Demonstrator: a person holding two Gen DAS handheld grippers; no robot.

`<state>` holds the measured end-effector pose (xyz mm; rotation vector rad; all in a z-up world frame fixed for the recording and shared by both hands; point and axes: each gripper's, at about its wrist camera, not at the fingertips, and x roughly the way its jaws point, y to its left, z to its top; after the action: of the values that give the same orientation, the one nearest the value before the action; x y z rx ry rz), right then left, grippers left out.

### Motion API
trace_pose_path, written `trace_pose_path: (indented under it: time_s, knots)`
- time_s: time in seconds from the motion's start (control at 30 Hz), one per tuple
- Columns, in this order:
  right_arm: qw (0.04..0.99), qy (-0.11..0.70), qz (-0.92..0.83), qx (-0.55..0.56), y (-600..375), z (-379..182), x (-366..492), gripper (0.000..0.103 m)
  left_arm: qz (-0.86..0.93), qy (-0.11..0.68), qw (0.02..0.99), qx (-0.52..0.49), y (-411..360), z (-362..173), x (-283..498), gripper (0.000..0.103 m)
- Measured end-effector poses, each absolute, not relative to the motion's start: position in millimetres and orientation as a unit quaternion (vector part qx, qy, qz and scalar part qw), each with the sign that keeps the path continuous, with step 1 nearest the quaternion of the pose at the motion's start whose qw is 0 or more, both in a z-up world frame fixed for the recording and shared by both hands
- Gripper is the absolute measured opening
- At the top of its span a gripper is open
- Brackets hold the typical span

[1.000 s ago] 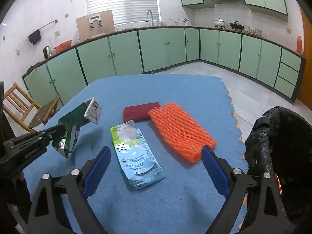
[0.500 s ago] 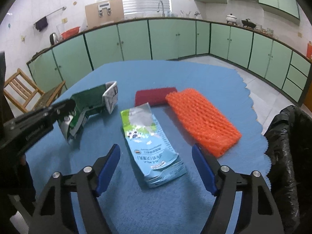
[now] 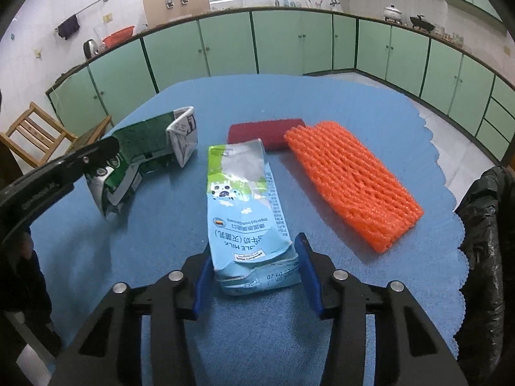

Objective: Collect trash
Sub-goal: 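Grasp the light blue milk carton with the right tool while the left holds the packet, then carry the green packet and blue carton over the bin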

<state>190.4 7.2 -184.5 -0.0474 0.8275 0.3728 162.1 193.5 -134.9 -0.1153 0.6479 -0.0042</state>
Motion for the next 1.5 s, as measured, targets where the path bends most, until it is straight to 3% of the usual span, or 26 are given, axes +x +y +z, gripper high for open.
trace_pose_path:
  time_s: [0.9, 1.5]
  knots:
    - [0.932, 0.321, 0.168, 0.01, -34.0, -113.1, 167.5, 0.045, -0.021, 0.287, 0.956, -0.046, 157.0, -96.2, 148.5, 0.004]
    - [0.954, 0.283, 0.089, 0.038, -140.0, -79.4, 136.9, 0.045, -0.106, 0.261, 0.959, -0.028, 46.6, -73.0, 143.4, 0.004]
